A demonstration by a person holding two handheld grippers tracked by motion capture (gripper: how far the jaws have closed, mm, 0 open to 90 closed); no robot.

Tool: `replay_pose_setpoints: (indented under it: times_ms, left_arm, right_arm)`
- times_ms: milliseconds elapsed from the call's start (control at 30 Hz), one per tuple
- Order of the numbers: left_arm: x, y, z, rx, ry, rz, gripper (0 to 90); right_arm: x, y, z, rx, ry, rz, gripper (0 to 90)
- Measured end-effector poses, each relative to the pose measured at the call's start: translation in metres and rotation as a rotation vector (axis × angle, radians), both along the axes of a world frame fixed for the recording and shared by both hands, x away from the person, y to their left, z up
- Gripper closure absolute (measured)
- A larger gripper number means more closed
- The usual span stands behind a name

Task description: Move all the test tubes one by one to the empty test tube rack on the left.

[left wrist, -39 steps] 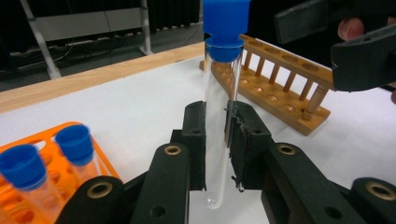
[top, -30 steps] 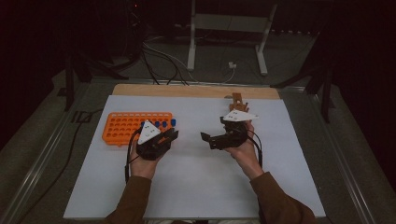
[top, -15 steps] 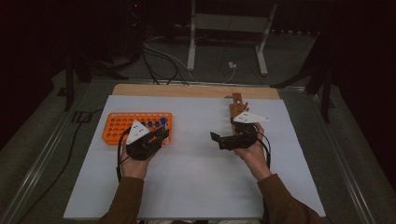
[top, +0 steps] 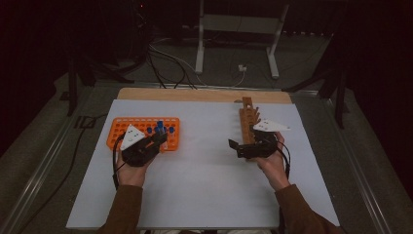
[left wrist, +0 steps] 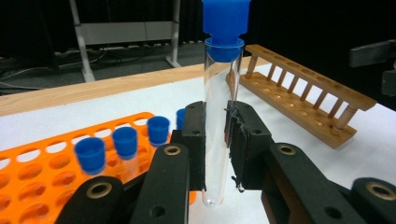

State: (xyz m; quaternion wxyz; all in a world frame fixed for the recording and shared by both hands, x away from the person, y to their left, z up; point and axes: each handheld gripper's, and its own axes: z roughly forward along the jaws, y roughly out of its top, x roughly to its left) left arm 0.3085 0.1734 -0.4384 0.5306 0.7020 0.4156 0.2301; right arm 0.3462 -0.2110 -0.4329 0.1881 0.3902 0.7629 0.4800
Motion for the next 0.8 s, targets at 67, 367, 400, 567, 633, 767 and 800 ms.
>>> replay_pose_setpoints:
  times_ms: [67, 367, 400, 567, 633, 767, 800]
  left_arm:
    - [0.000, 0.003, 0.000, -0.001, -0.001, 0.008, 78.0]
    - [-0.001, 0.018, 0.002, -0.003, -0.007, 0.052, 78.0]
    - [-0.001, 0.019, 0.003, -0.001, -0.008, 0.056, 78.0]
    - [0.001, 0.025, 0.002, 0.007, -0.012, 0.083, 77.9]
    - [0.002, 0.027, 0.002, 0.011, -0.011, 0.093, 78.0]
    - [0.006, 0.033, 0.001, 0.010, -0.013, 0.119, 78.0]
    - [0.007, 0.034, 0.000, 0.008, -0.013, 0.127, 78.0]
  right_arm:
    - [-0.001, -0.003, -0.001, 0.004, 0.001, -0.006, 0.0]
    - [-0.004, -0.017, 0.000, 0.024, -0.004, -0.027, 0.0]
    - [-0.004, -0.018, 0.000, 0.025, -0.006, -0.027, 0.0]
    - [-0.006, -0.023, 0.000, 0.028, -0.009, -0.029, 0.0]
    - [-0.007, -0.024, 0.000, 0.028, -0.010, -0.029, 0.0]
    - [-0.008, -0.027, 0.000, 0.030, -0.008, -0.036, 0.0]
    - [-0.009, -0.028, 0.000, 0.031, -0.009, -0.035, 0.0]
